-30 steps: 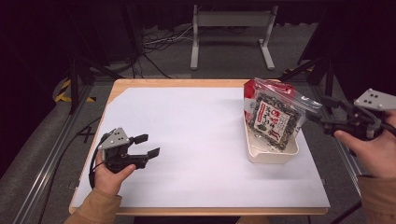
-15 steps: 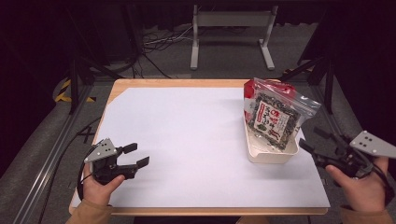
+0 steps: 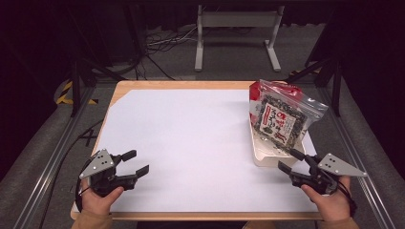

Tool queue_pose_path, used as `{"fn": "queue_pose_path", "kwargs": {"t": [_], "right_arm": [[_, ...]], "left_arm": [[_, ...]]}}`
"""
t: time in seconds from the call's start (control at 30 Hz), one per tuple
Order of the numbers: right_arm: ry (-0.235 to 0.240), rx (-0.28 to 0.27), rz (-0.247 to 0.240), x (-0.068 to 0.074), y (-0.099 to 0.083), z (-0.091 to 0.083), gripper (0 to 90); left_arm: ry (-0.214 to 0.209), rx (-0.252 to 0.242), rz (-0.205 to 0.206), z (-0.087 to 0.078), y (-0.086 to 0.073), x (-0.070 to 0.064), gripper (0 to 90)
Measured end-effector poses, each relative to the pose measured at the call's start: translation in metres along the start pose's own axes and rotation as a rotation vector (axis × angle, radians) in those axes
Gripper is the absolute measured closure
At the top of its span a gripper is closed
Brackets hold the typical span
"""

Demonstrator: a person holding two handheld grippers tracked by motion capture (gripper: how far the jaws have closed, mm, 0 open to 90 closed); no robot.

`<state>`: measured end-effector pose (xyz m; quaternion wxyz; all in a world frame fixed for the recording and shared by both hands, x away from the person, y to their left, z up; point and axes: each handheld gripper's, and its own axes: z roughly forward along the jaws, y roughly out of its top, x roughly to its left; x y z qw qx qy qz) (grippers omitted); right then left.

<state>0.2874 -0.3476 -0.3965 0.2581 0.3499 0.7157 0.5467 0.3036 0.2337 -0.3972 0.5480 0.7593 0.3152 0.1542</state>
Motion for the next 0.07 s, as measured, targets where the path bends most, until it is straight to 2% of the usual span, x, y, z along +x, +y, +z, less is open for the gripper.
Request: {"fn": "queue_pose_path", "kwargs": {"t": [0.07], "right_arm": [[0.004,0.011,0.003,0.0002,-0.0018,0.0023,33.6]], "left_arm": [[0.001,0.003,0.005,0.0003,-0.0003,-0.0003,27.7]]}}
